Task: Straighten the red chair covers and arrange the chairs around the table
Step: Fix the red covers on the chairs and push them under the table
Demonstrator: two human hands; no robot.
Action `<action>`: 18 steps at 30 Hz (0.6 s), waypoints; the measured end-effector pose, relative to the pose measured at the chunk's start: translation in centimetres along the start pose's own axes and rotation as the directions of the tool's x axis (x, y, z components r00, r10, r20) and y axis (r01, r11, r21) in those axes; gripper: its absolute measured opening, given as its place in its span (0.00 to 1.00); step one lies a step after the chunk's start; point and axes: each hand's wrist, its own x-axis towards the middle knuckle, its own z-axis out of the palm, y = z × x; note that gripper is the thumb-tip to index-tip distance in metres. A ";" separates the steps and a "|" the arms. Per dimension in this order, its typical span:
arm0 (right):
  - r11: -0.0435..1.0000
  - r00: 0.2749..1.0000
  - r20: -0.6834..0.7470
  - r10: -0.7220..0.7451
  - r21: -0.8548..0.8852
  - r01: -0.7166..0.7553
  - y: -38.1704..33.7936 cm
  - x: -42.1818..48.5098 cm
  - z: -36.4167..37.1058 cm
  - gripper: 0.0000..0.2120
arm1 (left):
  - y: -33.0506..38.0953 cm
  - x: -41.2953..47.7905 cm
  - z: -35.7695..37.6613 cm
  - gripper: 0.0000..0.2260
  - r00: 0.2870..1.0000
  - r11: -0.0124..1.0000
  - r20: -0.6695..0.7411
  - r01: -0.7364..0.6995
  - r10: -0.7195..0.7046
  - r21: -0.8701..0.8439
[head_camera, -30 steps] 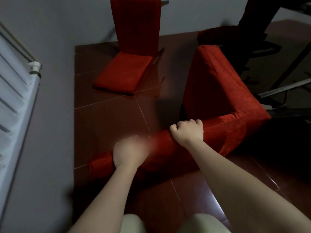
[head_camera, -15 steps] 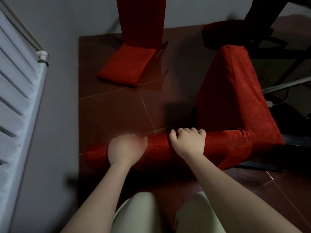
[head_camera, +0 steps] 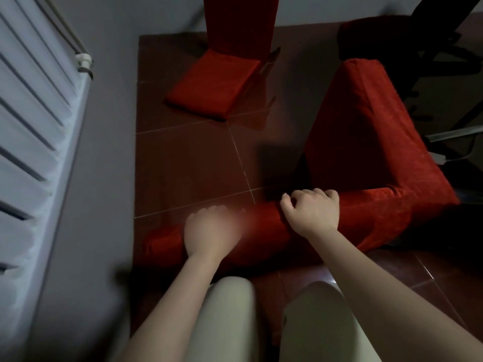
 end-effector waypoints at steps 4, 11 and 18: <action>1.000 0.998 0.069 0.000 0.030 -0.002 0.2 0.3 -0.4 0.28 | -0.2 0.4 -0.4 0.27 0.997 0.999 0.066 -0.029 0.030 -0.023; 0.981 0.988 0.110 -0.110 0.172 0.090 -4.8 0.6 -1.7 0.25 | -5.7 2.3 -3.3 0.26 0.998 0.975 0.059 0.025 -0.012 -0.219; 0.922 0.930 0.142 -0.338 0.250 0.297 -14.2 -1.4 -1.0 0.27 | -12.3 -1.2 -1.9 0.19 0.959 0.573 0.160 0.268 -0.232 -0.774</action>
